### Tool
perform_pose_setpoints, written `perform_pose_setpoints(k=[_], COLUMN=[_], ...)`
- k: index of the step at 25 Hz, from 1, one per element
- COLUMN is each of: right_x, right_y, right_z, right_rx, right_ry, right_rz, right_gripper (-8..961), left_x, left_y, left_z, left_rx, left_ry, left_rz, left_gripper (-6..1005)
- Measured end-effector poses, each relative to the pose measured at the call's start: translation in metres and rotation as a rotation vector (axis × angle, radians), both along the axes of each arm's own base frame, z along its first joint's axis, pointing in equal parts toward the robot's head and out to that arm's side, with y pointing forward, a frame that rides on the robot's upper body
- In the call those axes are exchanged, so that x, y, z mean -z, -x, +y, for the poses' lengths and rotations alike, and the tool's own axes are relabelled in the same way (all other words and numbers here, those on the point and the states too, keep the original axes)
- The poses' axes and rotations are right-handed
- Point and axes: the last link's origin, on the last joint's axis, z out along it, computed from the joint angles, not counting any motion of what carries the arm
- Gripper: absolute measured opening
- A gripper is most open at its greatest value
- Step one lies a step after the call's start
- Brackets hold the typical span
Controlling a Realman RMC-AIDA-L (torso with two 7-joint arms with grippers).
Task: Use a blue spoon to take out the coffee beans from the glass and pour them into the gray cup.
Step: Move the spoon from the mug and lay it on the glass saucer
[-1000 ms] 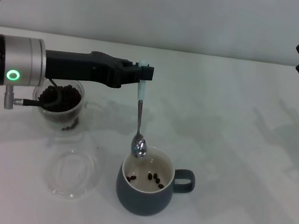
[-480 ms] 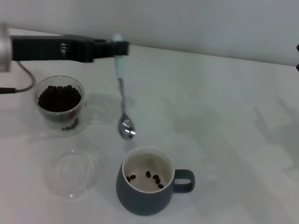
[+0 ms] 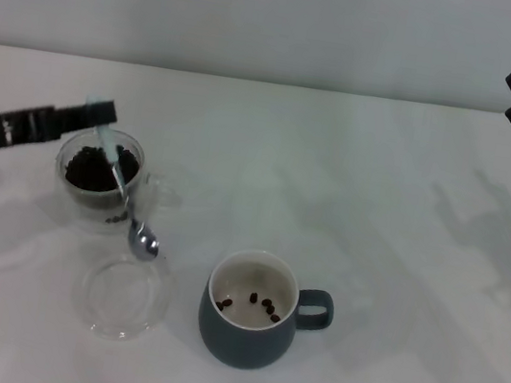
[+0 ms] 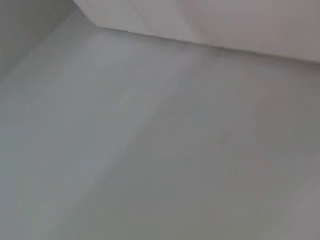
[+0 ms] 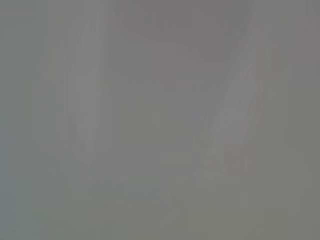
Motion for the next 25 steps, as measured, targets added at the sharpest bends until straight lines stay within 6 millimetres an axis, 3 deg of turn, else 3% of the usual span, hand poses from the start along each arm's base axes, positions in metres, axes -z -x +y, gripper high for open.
perform_pose_setpoints(k=[7,25], right_x=[-0.001,0.003], right_y=[0.006,0.007], right_z=[0.000,-0.009], right_rx=[-0.037,-0.061], right_ry=[0.013,0.061], right_rz=[0.028,0.073], right_gripper=[709,709], left_x=[0.015,0.023], left_y=[0.025,0.035], left_z=[-0.017,-0.023], left_rx=[-0.080,-0.125], left_ry=[0.011,0.001], left_rz=[-0.027,-0.019], left_gripper=[136,135])
